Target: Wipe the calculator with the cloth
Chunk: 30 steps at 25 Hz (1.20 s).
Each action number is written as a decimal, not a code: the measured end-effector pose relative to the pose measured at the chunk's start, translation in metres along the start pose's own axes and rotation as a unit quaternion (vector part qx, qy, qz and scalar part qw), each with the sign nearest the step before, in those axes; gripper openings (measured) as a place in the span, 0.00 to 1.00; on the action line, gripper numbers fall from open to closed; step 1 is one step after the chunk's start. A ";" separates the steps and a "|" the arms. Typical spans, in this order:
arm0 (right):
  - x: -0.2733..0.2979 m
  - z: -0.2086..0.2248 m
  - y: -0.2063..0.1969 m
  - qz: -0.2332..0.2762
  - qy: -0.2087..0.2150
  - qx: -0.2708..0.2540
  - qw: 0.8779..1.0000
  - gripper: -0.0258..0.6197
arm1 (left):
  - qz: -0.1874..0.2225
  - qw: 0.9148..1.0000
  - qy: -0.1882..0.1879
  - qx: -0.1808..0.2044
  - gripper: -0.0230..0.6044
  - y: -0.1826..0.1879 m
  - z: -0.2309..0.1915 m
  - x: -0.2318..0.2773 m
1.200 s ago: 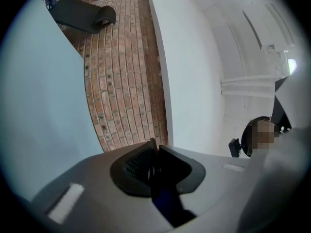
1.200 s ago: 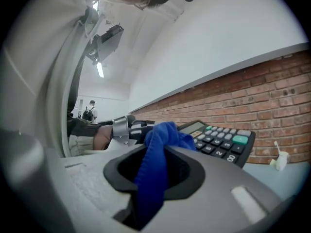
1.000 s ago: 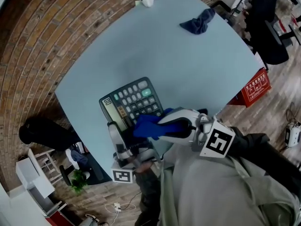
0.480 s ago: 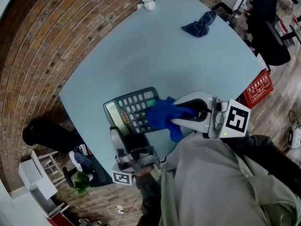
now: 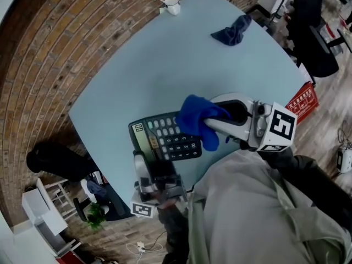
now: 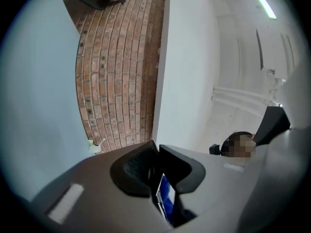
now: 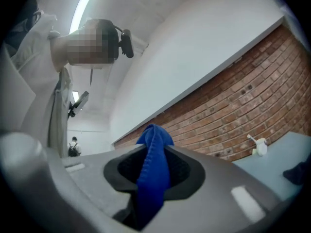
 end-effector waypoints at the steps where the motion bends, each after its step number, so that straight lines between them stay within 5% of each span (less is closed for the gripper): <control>1: 0.000 -0.010 -0.008 -0.028 0.025 0.004 0.999 0.18 | -0.007 1.000 0.004 0.007 0.11 0.002 -0.001 -0.001; 4: -0.004 -0.028 -0.026 -0.074 0.068 0.028 0.995 0.18 | -0.045 0.999 0.002 0.026 0.11 0.004 -0.002 -0.002; 9: -0.020 0.015 -0.011 -0.044 0.030 0.046 0.998 0.18 | -0.102 0.994 -0.016 0.036 0.11 -0.012 0.004 -0.002; 17: 0.004 0.021 -0.023 -0.130 0.111 0.059 0.984 0.18 | -0.162 0.983 -0.018 0.089 0.11 -0.015 0.004 -0.013; 21: 0.026 0.015 -0.026 -0.154 0.145 0.050 0.976 0.18 | -0.230 0.968 -0.046 0.093 0.10 -0.047 0.012 -0.002; 26: 0.039 0.007 -0.031 -0.167 0.151 0.030 0.974 0.18 | -0.231 0.969 -0.064 0.066 0.10 -0.065 0.011 0.009; 30: 0.016 0.003 -0.035 -0.177 0.165 0.026 0.970 0.19 | -0.232 0.968 -0.051 0.085 0.10 -0.056 0.010 0.005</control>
Point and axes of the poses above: the fingertips, and each gripper's own axes: x forward along the fingers, z to its right, y out of its top, the point moved 4 cm from there along -x, backward along the fingers, and after that the axes turned 6 degrees about -z, right-handed, at the moved point
